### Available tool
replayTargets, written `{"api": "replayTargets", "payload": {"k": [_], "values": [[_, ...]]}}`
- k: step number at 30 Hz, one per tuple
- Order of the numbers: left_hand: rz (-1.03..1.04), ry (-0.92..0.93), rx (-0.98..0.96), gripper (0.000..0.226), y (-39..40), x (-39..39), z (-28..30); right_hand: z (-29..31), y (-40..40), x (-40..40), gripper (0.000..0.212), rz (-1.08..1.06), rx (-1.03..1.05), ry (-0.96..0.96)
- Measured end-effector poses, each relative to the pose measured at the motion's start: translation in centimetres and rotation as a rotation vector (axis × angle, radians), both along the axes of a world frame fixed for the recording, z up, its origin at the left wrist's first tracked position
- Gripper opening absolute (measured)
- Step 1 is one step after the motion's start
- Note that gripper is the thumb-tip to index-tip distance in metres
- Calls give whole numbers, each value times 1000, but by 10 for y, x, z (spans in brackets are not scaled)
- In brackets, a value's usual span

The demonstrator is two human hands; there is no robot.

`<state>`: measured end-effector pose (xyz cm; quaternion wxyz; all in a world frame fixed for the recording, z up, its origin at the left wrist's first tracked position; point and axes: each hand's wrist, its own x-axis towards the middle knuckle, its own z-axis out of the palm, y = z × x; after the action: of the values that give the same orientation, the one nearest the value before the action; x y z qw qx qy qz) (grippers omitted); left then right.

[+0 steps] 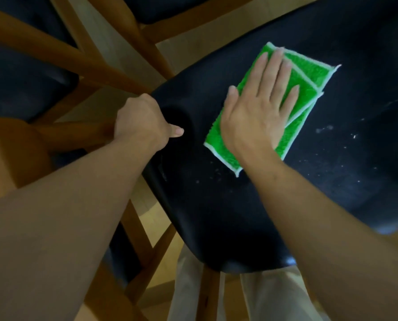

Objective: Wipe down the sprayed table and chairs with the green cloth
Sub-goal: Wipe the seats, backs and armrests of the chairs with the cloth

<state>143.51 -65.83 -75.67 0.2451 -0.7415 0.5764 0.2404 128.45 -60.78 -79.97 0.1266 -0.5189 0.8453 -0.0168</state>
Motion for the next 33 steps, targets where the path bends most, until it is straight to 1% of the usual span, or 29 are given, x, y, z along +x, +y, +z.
{"api": "replayTargets", "payload": {"k": [1,2,4,6,8,10,11,13,15,17,19,21,22,24,25,28,29,31,33], "values": [[-9,-1,-2,83,0,0,-1,0,3,12,67,1,-5,4],[-13,-3,-3,84,-1,0,0,0,14,25,67,57,-4,-15],[-6,-6,5,83,-1,1,1,3,59,49,67,284,26,-107],[10,6,25,82,-1,0,3,9,124,63,64,582,80,-193],[30,19,37,78,0,1,3,9,189,59,64,864,134,-211],[43,24,40,75,0,1,1,5,226,40,72,1047,176,-191],[47,17,40,75,1,1,0,3,228,31,74,1084,176,-194],[53,0,39,78,1,0,-1,4,208,22,67,1036,134,-223],[59,-9,37,79,1,-1,-1,7,164,19,62,855,78,-207],[52,-11,34,79,0,0,-1,6,109,12,62,635,33,-124],[36,-14,27,81,-2,0,-1,5,61,3,62,479,49,-51],[26,-15,14,84,-3,0,-1,6,39,4,60,394,59,-60],[25,-12,11,84,-3,0,-1,7,41,7,59,378,60,-79],[34,-7,15,83,-4,1,-1,11,67,15,61,412,89,-106],[42,-5,23,82,-4,1,-1,14,91,17,65,471,118,-115],[56,-15,47,79,-3,0,-1,23,178,14,89,690,230,-143],[56,-14,51,77,-2,0,-2,24,202,10,88,762,259,-143],[67,-9,53,74,-2,0,-3,23,223,1,82,855,272,-159],[72,-20,59,71,-1,-1,-3,22,219,-4,78,858,303,-213]]}}
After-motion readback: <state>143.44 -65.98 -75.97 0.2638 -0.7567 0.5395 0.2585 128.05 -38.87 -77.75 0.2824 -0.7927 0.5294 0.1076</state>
